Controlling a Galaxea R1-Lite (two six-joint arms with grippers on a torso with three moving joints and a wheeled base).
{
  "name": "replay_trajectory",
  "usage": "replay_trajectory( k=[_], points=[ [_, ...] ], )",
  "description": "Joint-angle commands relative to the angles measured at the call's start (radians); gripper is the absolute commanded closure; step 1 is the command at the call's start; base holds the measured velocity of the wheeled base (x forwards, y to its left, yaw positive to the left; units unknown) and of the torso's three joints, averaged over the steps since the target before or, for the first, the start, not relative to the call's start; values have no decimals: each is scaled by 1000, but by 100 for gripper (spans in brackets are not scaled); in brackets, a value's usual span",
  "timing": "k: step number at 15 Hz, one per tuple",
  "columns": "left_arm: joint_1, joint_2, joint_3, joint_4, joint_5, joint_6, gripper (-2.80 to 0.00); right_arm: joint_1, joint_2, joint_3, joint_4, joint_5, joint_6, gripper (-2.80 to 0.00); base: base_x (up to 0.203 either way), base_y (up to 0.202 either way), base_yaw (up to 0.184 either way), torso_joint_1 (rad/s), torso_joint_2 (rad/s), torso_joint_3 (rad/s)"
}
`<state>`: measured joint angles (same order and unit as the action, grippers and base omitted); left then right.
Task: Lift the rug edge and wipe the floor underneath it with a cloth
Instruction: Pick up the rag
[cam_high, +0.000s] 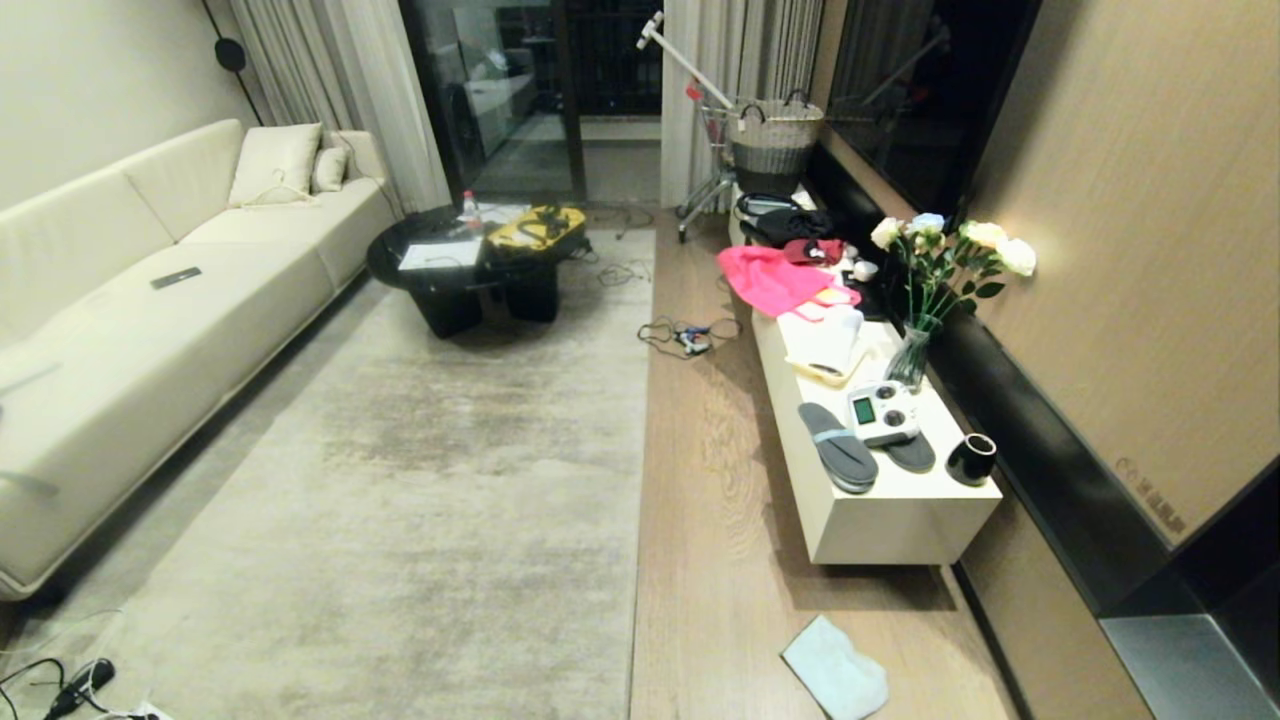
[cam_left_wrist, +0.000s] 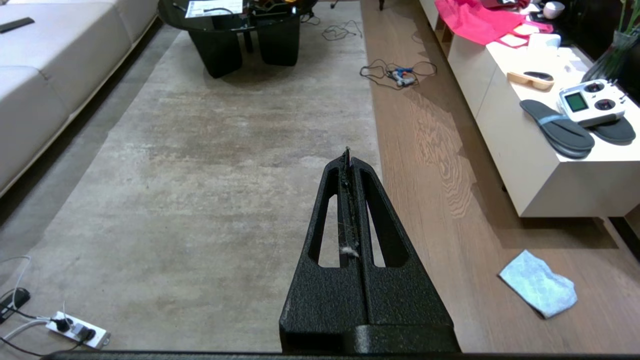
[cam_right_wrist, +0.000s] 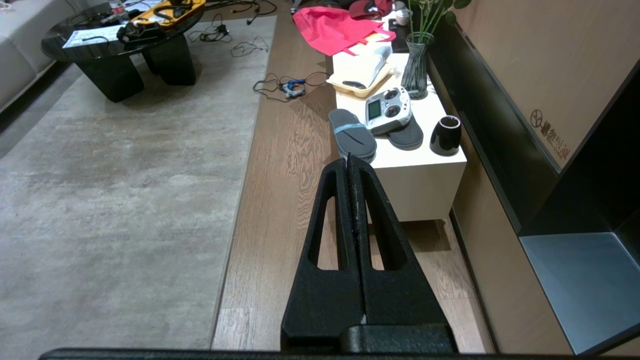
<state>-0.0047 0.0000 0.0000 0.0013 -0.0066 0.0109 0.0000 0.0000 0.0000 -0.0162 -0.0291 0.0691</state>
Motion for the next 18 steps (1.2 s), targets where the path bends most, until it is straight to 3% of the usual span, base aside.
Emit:
replay_trajectory(
  k=[1, 18],
  points=[
    [0, 0, 0, 0, 0, 0, 0, 0, 2, 0, -2, 0, 1, 0, 0, 0, 0, -132, 313, 173],
    [0, 0, 0, 0, -1, 0, 0, 0, 2, 0, -2, -1, 1, 0, 0, 0, 0, -135, 337, 199]
  ],
)
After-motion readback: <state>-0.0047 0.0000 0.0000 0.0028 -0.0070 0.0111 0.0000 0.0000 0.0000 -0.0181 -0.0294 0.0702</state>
